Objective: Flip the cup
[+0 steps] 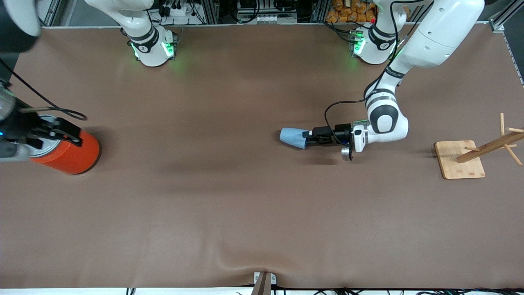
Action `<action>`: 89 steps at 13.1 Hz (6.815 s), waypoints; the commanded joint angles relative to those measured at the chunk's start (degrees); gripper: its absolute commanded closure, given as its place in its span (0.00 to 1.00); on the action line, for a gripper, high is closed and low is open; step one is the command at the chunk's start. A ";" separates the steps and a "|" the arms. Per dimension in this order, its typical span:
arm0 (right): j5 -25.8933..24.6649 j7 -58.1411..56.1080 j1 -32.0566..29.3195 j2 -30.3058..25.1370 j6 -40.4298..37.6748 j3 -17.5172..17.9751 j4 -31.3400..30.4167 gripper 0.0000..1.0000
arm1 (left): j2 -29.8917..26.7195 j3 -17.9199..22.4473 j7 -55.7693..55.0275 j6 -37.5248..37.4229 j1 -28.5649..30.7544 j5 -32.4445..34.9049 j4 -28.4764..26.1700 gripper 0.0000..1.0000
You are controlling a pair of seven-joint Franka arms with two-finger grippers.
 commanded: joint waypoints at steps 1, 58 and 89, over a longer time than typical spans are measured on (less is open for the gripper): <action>3.33 5.84 -0.12 -10.49 1.28 -1.59 -12.34 0.00 | 1.32 0.04 2.95 2.51 -1.17 -1.39 0.48 0.19; 1.32 -5.23 2.87 -15.89 -3.89 -8.71 -13.62 0.00 | -18.19 0.66 -50.92 35.40 11.92 90.02 -8.67 0.49; 1.76 -5.32 2.69 -15.80 -4.68 -9.06 -13.62 0.00 | -32.17 0.13 -57.24 -28.49 12.80 90.55 36.23 0.00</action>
